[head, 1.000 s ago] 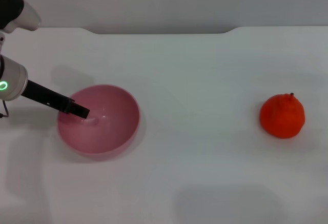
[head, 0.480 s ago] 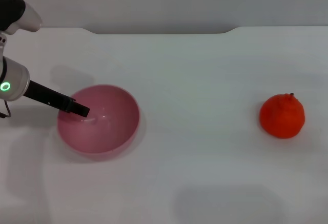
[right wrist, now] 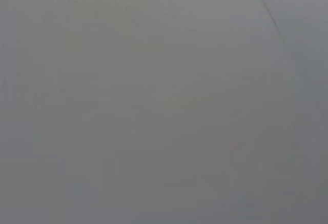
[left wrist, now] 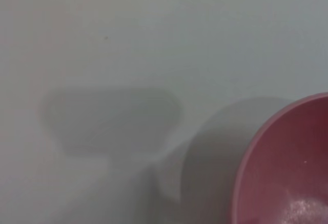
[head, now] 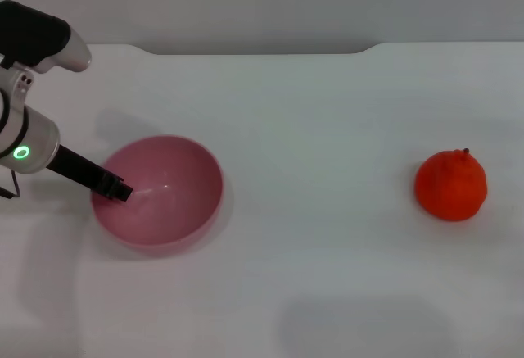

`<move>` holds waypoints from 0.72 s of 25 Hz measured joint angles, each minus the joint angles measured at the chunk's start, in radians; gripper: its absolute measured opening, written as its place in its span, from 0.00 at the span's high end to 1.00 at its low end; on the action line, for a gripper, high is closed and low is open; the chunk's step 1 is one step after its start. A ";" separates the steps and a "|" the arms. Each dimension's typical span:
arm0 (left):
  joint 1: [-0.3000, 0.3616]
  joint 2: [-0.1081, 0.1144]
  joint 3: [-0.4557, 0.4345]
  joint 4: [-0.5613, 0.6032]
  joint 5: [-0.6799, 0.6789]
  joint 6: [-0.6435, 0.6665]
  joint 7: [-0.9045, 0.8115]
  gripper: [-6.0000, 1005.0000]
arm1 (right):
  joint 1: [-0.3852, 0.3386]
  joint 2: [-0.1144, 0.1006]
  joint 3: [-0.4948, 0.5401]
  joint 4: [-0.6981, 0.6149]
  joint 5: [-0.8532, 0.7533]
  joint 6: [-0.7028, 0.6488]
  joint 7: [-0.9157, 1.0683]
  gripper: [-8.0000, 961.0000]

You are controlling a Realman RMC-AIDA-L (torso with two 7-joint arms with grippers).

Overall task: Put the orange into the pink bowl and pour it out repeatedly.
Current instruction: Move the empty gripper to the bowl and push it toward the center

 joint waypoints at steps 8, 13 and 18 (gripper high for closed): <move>-0.010 0.000 -0.001 0.012 0.000 -0.001 -0.003 0.81 | 0.002 -0.002 0.002 0.000 -0.002 0.001 0.000 0.52; -0.019 0.000 0.002 0.012 0.000 -0.001 -0.004 0.90 | 0.000 -0.003 0.004 0.000 -0.002 0.002 0.000 0.52; -0.026 0.000 -0.001 0.012 0.001 -0.001 -0.004 0.94 | -0.001 -0.003 0.005 0.000 -0.002 0.002 0.001 0.52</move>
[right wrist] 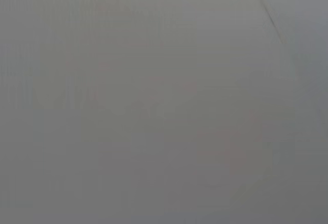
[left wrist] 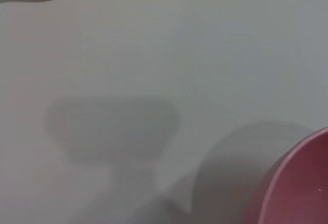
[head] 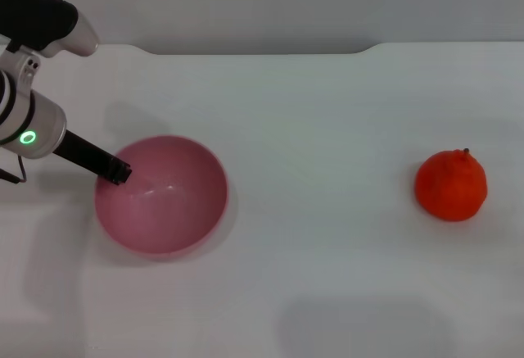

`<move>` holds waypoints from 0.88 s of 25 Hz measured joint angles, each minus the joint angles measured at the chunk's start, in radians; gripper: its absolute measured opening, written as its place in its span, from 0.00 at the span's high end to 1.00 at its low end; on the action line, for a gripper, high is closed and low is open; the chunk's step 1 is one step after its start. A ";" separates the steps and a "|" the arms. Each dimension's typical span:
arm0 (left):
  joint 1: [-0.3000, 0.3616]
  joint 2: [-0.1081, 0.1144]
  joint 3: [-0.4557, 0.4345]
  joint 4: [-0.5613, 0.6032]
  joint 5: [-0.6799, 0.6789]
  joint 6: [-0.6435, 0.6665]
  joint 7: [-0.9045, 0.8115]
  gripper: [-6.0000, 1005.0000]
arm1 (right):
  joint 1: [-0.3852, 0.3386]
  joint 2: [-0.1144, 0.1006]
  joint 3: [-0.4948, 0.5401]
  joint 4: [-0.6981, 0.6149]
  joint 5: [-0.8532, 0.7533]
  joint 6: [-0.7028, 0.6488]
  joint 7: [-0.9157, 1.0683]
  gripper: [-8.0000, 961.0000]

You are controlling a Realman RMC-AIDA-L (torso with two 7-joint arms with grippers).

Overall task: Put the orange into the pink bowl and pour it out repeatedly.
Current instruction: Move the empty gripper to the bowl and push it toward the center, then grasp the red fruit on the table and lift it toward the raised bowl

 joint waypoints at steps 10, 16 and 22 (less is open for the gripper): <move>-0.023 0.002 -0.065 0.084 -0.003 0.025 0.001 0.95 | -0.043 -0.049 -0.019 -0.118 -0.212 -0.001 0.458 0.52; -0.030 0.004 -0.109 0.182 -0.002 0.055 -0.002 0.95 | -0.060 -0.096 -0.012 -0.302 -0.545 -0.009 0.782 0.52; -0.051 0.006 -0.149 0.217 -0.004 0.061 0.002 0.95 | -0.012 -0.165 0.021 -0.581 -1.087 -0.019 1.202 0.52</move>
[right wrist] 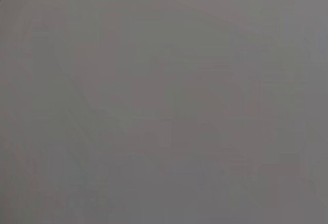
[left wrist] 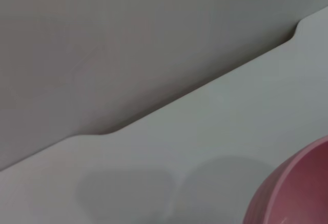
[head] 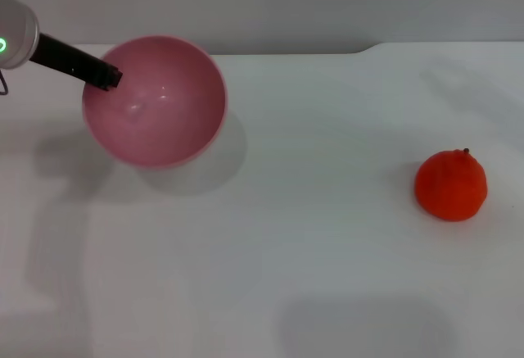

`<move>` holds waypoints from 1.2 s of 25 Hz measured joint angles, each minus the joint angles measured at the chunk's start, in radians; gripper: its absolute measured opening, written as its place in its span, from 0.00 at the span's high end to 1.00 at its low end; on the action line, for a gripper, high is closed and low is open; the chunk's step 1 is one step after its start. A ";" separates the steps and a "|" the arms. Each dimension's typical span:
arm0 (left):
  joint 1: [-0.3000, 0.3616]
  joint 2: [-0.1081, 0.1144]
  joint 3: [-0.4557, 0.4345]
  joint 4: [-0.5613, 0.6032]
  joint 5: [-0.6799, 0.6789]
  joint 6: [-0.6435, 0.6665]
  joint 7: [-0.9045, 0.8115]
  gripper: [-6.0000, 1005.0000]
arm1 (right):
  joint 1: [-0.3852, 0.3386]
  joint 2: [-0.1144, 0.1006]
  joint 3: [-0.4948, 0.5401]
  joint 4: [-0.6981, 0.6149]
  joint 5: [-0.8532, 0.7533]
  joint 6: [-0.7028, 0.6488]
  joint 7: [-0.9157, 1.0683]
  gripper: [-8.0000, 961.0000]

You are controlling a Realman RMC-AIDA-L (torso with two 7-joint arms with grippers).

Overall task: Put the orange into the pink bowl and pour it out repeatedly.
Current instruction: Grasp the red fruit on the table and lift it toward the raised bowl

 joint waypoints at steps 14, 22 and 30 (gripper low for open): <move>-0.028 0.018 -0.003 -0.007 0.004 -0.011 0.001 0.95 | 0.270 -0.006 0.096 -0.427 -1.416 -0.331 0.746 0.52; -0.033 0.013 0.003 -0.018 0.004 -0.017 0.002 0.95 | 0.222 0.043 0.087 -0.525 -1.501 -0.367 0.770 0.52; -0.046 0.000 0.006 -0.019 0.004 -0.013 0.003 0.95 | 0.183 0.088 0.046 -0.477 -1.613 -0.212 0.767 0.51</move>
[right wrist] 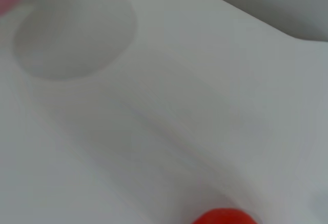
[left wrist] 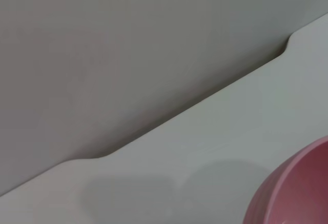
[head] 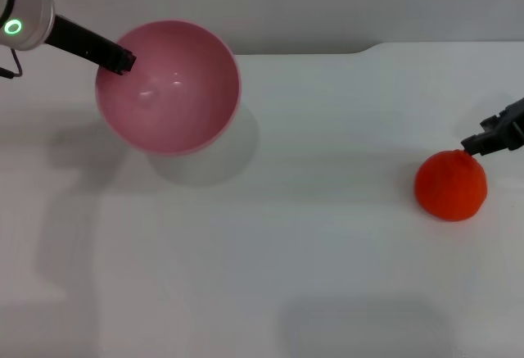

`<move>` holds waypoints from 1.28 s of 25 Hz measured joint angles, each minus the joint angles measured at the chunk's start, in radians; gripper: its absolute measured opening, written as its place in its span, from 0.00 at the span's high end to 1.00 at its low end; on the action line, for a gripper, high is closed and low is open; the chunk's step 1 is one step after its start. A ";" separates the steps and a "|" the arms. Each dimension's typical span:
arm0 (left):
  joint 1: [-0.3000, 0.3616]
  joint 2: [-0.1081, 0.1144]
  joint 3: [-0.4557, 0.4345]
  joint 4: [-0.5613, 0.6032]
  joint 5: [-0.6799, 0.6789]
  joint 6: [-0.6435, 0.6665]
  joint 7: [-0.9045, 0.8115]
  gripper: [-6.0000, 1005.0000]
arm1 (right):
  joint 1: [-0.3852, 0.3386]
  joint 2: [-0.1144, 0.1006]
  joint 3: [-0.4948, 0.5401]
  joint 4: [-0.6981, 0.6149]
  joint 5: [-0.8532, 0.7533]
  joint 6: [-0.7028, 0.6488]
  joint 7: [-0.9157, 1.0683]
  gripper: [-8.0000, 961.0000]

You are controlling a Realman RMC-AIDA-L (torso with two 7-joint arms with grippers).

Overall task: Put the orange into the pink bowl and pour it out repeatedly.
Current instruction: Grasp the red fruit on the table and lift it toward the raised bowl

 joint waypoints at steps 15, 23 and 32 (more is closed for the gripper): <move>-0.018 -0.004 0.006 -0.013 0.000 0.016 -0.011 0.95 | 0.004 0.057 -0.064 0.147 -0.090 0.164 -0.025 0.56; -0.022 -0.006 0.010 -0.014 0.000 0.020 -0.012 0.95 | -0.003 0.063 -0.098 0.167 -0.093 0.230 -0.040 0.61; -0.024 -0.007 0.011 -0.014 0.000 0.020 -0.013 0.95 | -0.014 0.069 -0.091 0.107 -0.084 0.233 -0.040 0.79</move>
